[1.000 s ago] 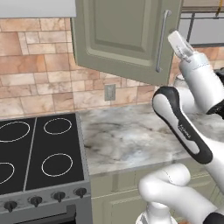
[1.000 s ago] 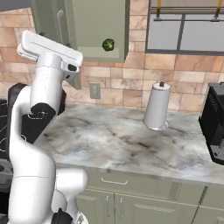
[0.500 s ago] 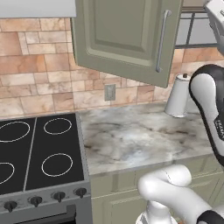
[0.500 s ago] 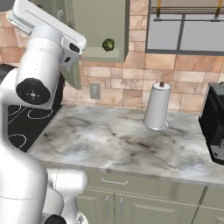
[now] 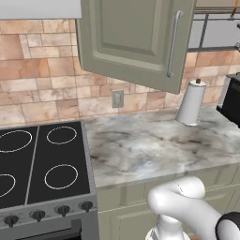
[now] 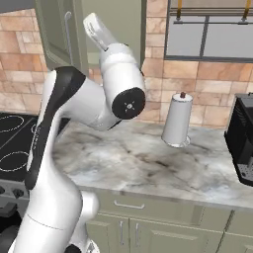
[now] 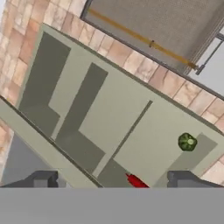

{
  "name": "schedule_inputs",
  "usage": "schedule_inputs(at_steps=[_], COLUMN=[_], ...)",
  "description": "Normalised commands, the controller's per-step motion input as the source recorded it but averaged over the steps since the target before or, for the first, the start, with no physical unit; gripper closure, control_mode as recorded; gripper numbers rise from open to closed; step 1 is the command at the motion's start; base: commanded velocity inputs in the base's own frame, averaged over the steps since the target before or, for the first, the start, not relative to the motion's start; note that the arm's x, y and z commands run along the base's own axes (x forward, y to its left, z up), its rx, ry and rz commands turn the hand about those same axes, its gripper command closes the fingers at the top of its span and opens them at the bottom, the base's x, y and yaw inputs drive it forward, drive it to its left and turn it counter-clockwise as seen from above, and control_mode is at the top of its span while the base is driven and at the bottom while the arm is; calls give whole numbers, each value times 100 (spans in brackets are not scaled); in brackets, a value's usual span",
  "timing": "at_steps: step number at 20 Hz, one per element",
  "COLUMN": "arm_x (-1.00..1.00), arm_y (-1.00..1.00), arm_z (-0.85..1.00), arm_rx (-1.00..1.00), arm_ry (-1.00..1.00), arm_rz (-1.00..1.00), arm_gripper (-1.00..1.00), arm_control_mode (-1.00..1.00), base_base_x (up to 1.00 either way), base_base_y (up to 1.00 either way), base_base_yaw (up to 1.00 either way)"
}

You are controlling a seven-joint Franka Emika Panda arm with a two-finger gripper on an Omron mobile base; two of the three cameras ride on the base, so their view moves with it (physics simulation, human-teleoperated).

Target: The dining table condiment station is running low on ketchup. Refill the condiment station by opening the cabinet and taking the ketchup from the cabinet and placing it on the dining table.

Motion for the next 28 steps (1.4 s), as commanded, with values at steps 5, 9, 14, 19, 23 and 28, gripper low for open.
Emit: schedule_inputs(at_steps=[5,9,14,19,23,28], arm_x=[100,100,100,66,3,-19], arm_y=[-38,-6,9,54,97,100], arm_z=[-84,-41,-22,-13,-12,-9], arm_rx=[16,16,7,-2,-16,-25], arm_ry=[1,7,15,11,5,0], arm_rz=[34,31,34,31,24,23], arm_gripper=[-100,-100,-100,-100,-100,-100], arm_control_mode=[-100,-100,-100,-100,-100,-100], base_base_x=[0,0,0,0,0,0], base_base_y=[0,0,0,0,0,0], base_base_yaw=[0,0,0,0,0,0])
